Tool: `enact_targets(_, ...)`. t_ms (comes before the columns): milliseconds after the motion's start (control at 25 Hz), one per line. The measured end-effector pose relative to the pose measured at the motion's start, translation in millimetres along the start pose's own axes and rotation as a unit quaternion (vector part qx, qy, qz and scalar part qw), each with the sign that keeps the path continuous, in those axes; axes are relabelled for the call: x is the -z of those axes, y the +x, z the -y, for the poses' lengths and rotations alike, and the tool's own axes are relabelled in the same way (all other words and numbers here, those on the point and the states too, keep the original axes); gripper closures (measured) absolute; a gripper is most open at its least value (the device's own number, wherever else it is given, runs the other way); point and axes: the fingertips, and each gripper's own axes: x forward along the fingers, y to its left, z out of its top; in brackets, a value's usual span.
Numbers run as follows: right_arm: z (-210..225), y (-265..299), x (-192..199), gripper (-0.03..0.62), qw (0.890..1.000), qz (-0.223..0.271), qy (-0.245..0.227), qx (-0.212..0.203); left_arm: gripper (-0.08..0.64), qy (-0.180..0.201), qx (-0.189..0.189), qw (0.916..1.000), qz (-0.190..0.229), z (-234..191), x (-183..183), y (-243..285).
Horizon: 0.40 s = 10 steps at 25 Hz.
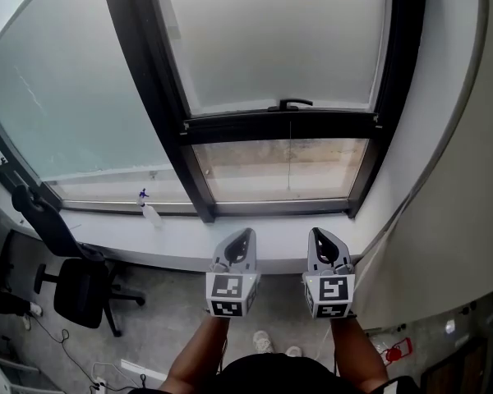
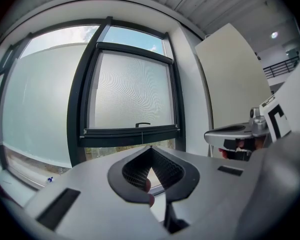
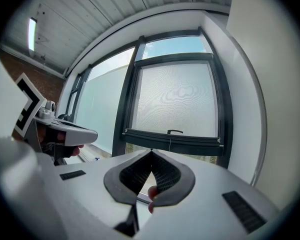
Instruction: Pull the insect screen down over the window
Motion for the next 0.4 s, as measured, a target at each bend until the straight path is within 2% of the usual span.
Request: enact_targets(400, 12.4, -21.2, 2.3, 0.588, 0.999, 0.025, 0.024, 0.003, 0.557, -0.008, -0.006, 0.9999, -0.008, 18.6, 6.9, -5.2)
